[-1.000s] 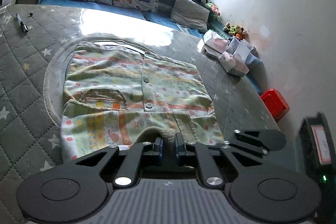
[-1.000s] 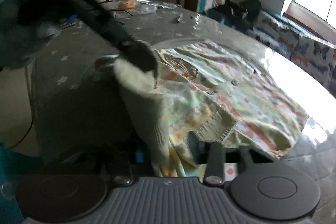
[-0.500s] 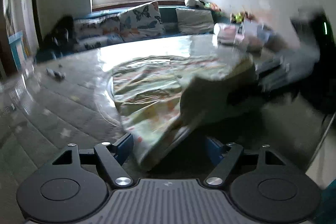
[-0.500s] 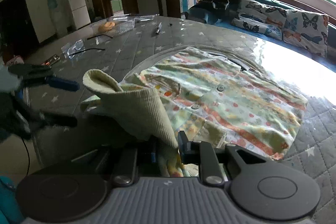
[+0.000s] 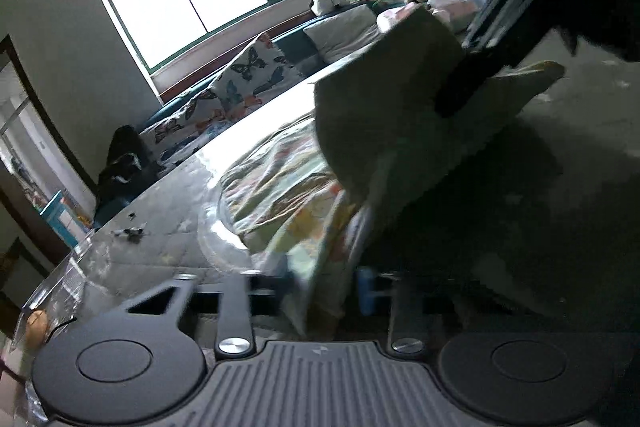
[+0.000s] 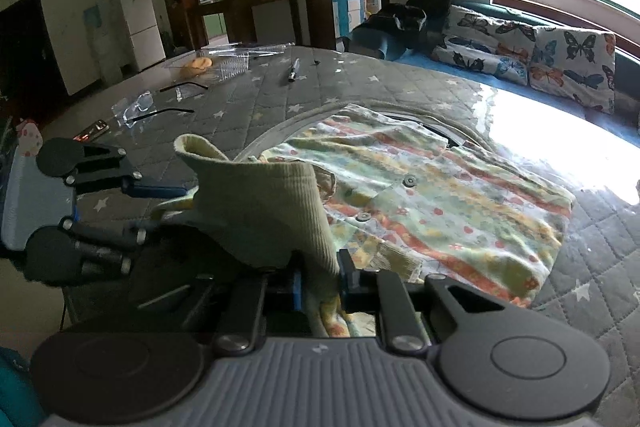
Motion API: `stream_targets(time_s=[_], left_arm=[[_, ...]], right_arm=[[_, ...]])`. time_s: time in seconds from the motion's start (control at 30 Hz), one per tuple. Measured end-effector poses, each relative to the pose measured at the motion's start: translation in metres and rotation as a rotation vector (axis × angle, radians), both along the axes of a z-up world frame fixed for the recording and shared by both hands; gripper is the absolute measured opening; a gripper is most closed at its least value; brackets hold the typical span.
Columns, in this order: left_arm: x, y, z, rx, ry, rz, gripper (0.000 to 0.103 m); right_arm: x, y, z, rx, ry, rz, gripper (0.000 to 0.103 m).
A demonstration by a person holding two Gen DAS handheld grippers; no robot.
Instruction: Fold clothes
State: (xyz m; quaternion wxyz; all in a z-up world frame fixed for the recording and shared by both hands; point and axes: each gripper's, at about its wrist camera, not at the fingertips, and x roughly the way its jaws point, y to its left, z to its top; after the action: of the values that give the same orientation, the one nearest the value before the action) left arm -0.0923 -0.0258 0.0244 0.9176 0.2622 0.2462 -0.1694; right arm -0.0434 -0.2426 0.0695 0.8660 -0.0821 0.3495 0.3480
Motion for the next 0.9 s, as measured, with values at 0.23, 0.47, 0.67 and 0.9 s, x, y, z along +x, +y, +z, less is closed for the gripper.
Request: stream_targets(time_s=[0.23,0.47,0.67,0.9], left_arm=[[-0.025,0.008,0.030,-0.080,-0.030,-0.024,0.006],[-0.082,0.010,0.060,-0.132,-0.033,-0.058,0.002],[-0.084,0.015,0.060,-0.246,0.034,-0.038,0.007],[-0.090,0.003,0.059,-0.264,0.039,-0.069,0.055]], right_arm=[[-0.027,-0.012,0.015,0.040,-0.044,0.042,0.009],[-0.078,-0.031,0.042,0.039,-0.042,0.116,0.009],[-0.088,-0.032,0.052,0.043,-0.038,0.121,0.009],[-0.072,-0.032,0.058,0.061,-0.053,0.078,0.009]])
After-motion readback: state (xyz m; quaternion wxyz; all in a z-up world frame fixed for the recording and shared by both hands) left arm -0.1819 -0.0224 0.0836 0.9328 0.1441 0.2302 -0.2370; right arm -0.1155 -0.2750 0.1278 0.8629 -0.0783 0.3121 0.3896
